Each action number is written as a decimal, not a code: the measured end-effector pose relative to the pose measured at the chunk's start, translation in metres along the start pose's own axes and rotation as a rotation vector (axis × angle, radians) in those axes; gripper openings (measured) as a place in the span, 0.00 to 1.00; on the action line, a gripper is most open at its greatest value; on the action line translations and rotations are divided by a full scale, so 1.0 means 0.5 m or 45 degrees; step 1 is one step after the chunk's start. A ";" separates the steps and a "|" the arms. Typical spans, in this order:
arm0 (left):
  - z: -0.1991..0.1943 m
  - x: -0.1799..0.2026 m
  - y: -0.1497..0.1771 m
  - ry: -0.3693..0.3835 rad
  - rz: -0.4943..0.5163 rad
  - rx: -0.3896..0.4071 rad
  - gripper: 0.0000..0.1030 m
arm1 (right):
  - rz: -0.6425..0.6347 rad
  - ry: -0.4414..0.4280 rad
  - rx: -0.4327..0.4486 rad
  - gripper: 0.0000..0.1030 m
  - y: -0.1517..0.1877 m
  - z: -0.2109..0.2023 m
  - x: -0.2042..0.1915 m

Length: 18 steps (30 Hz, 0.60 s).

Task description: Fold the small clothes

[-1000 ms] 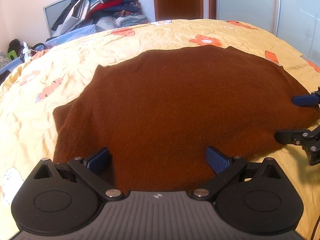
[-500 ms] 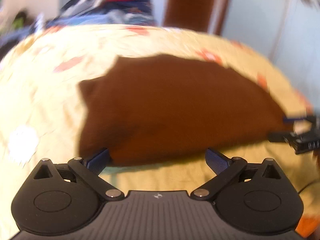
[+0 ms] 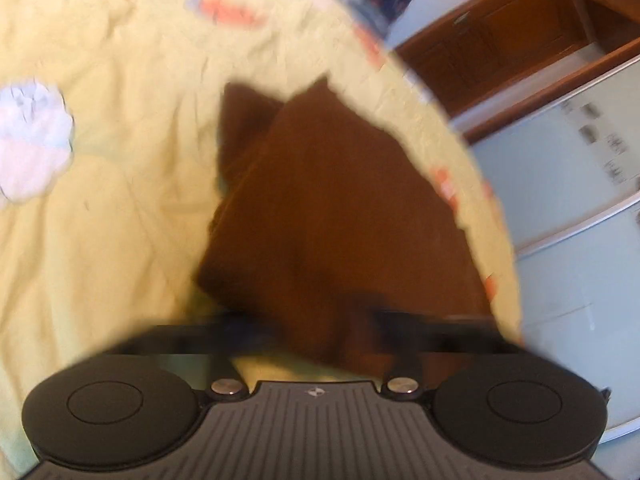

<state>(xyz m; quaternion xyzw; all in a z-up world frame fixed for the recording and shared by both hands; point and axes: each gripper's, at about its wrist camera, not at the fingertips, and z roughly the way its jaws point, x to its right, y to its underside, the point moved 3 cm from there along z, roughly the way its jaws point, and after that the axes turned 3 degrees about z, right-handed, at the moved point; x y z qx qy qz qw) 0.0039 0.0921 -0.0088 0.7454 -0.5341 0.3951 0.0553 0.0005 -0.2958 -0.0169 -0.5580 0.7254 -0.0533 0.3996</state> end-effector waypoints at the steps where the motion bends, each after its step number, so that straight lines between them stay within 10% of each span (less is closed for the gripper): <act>1: 0.003 -0.006 0.002 -0.012 -0.033 -0.011 0.06 | -0.001 -0.013 -0.037 0.22 -0.004 0.005 0.001; 9: -0.040 -0.028 0.047 -0.054 0.035 0.041 0.04 | -0.217 0.109 -0.007 0.17 -0.022 -0.041 0.011; 11: -0.052 -0.022 0.043 -0.052 0.063 0.026 0.06 | -0.217 0.086 -0.007 0.27 -0.009 -0.040 0.019; 13: -0.089 -0.002 0.032 -0.016 0.168 0.072 0.09 | -0.208 0.061 -0.033 0.71 -0.013 -0.054 0.009; 15: -0.130 0.014 0.004 -0.043 0.273 0.136 0.31 | -0.238 0.063 0.048 0.89 -0.025 -0.079 -0.002; 17: -0.163 0.027 -0.041 -0.149 0.326 0.270 0.97 | -0.267 0.075 0.116 0.89 -0.053 -0.097 -0.007; 18: -0.174 0.035 -0.064 -0.195 0.355 0.374 1.00 | -0.263 0.082 0.126 0.87 -0.073 -0.096 -0.005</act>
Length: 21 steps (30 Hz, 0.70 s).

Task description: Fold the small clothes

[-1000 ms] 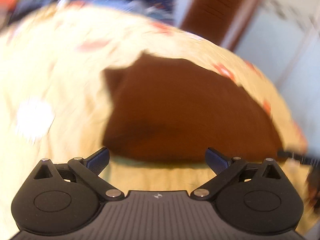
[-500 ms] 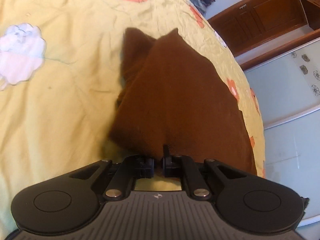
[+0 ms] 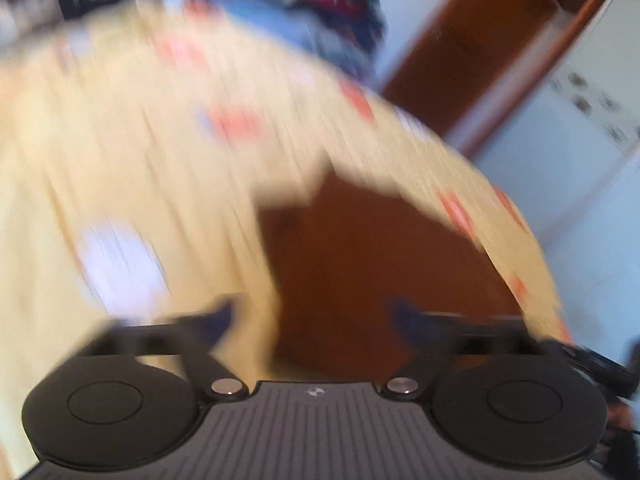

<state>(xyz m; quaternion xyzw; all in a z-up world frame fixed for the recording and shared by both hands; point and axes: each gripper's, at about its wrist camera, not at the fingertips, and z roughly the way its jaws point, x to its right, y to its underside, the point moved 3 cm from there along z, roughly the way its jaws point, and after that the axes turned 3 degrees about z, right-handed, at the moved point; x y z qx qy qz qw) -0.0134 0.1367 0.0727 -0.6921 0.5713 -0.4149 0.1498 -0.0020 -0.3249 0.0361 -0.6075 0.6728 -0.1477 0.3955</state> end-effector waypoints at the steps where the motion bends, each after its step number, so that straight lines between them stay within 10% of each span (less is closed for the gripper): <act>1: 0.004 0.006 -0.027 -0.052 0.048 0.066 1.00 | 0.006 0.003 0.016 0.86 -0.024 0.008 0.004; 6: 0.205 0.065 -0.124 -0.113 0.243 -0.039 0.99 | 0.035 -0.064 0.006 0.84 -0.165 0.149 0.005; 12: 0.446 0.139 -0.132 -0.225 0.498 -0.243 0.66 | 0.057 0.016 -0.133 0.70 -0.244 0.347 -0.006; 13: 0.458 0.144 -0.125 -0.203 0.510 -0.246 0.55 | 0.040 0.019 -0.156 0.47 -0.241 0.365 -0.013; 14: 0.453 0.146 -0.127 -0.172 0.508 -0.203 0.12 | 0.007 -0.001 -0.180 0.34 -0.237 0.380 -0.025; 15: 0.453 0.147 -0.133 -0.178 0.495 -0.196 0.06 | -0.043 -0.009 -0.183 0.21 -0.229 0.387 -0.041; 21: 0.427 0.081 -0.125 -0.222 0.342 -0.089 0.06 | -0.128 0.022 -0.031 0.18 -0.228 0.355 -0.055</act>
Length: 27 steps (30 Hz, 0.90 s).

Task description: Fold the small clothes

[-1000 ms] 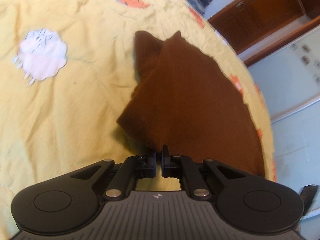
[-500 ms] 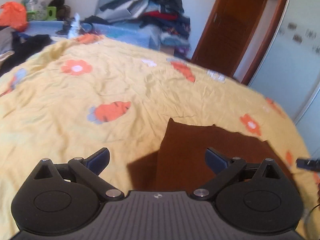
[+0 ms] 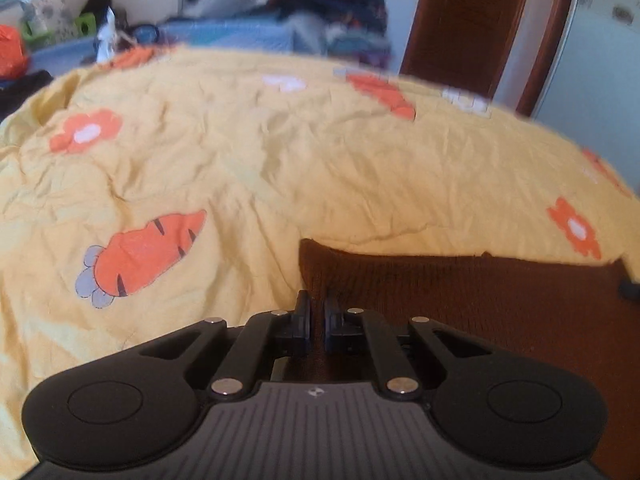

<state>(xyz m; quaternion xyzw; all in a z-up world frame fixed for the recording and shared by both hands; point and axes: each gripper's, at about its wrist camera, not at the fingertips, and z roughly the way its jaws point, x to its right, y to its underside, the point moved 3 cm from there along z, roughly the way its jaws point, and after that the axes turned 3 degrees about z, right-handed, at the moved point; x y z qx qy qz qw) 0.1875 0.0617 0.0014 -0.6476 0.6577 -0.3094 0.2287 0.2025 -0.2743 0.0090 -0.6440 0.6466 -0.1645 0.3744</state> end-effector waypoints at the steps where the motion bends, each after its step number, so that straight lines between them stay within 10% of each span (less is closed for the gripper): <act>1: -0.003 0.007 0.002 -0.015 0.027 0.005 0.07 | 0.013 0.013 -0.037 0.16 0.008 0.019 0.010; 7: -0.107 0.045 -0.003 -0.077 0.071 0.024 0.22 | 0.092 0.043 0.059 0.66 0.011 -0.025 0.001; 11: -0.217 0.054 0.060 0.079 -0.158 0.159 0.96 | 0.063 -0.053 0.219 0.78 0.022 -0.121 -0.066; 16: -0.251 0.079 0.155 0.053 -0.146 0.084 0.95 | -0.155 -0.226 0.129 0.94 0.111 -0.120 -0.215; 21: -0.284 0.000 0.242 0.000 -0.415 -0.034 0.95 | -0.348 -0.101 -0.045 0.95 0.204 -0.044 -0.265; 27: -0.327 -0.036 0.294 0.075 -0.583 -0.063 0.95 | -0.379 -0.039 0.034 0.97 0.220 -0.089 -0.285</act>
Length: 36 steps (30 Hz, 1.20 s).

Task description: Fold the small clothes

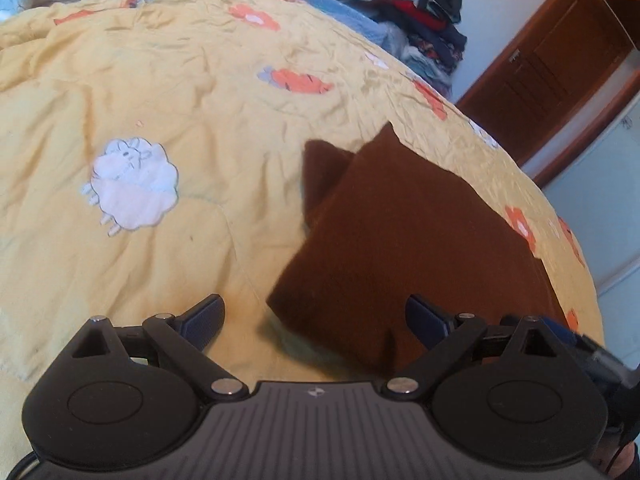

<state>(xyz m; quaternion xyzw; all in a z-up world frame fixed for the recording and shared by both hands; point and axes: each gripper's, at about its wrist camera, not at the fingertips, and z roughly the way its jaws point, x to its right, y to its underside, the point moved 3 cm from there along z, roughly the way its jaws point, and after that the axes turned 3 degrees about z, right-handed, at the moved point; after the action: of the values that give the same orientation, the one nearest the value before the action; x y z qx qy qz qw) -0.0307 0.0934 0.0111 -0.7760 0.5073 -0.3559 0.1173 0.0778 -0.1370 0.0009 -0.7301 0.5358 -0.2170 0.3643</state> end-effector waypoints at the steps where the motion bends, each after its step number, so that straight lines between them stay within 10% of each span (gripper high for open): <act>1: 0.002 0.002 0.000 0.015 -0.004 -0.009 0.95 | 0.024 -0.028 0.034 0.99 -0.005 -0.014 -0.005; 12: 0.061 -0.091 -0.039 0.482 -0.655 -0.326 0.94 | 0.018 -0.126 -0.037 1.00 -0.017 -0.042 -0.047; 18: 0.058 -0.073 -0.026 0.462 -0.626 -0.295 0.94 | 0.159 -0.240 -0.018 1.00 -0.064 -0.067 -0.045; 23: 0.057 -0.025 -0.050 0.068 -0.268 -0.123 0.24 | 0.277 -0.358 -0.084 1.00 -0.092 -0.033 -0.069; 36: 0.005 0.199 0.036 -0.197 0.655 0.218 0.16 | 0.389 -0.710 -0.488 1.00 -0.190 0.116 -0.180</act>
<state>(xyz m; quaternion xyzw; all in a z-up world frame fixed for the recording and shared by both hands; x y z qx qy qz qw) -0.0184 -0.0022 0.0425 -0.6338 0.6454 -0.2955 0.3073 0.1483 -0.0197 0.0431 -0.7278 0.5496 0.1514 0.3812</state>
